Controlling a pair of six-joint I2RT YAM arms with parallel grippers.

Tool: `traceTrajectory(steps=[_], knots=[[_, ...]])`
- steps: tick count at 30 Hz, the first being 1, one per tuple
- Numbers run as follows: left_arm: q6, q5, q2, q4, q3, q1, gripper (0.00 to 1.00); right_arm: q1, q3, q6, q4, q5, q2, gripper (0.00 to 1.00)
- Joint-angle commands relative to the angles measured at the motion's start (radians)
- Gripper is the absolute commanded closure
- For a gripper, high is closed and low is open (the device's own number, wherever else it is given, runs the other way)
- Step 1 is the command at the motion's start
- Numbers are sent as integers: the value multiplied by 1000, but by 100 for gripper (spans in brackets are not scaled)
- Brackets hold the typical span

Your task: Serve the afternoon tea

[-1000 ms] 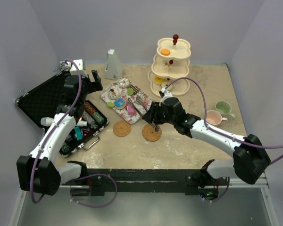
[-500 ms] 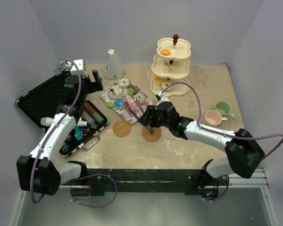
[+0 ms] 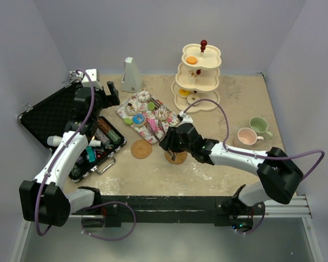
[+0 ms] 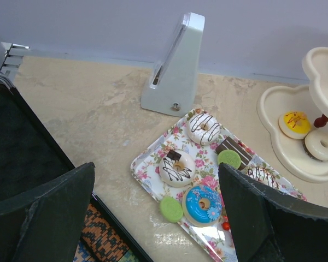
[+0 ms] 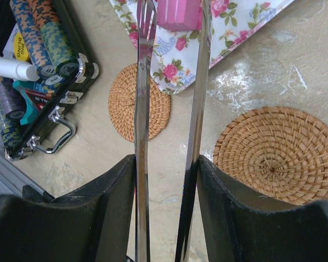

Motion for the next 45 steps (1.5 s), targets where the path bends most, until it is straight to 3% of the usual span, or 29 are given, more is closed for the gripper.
traceTrajectory(steps=[1, 26, 45], knots=[[-13, 17, -9, 34, 17, -7, 0, 30, 11, 48, -8, 88, -38, 51], [-17, 28, 4, 34, 18, -7, 0, 99, -1, 119, -40, 121, -32, 57], [-14, 22, 4, 34, 17, -7, 0, 97, 10, 112, -50, 155, -54, 74]])
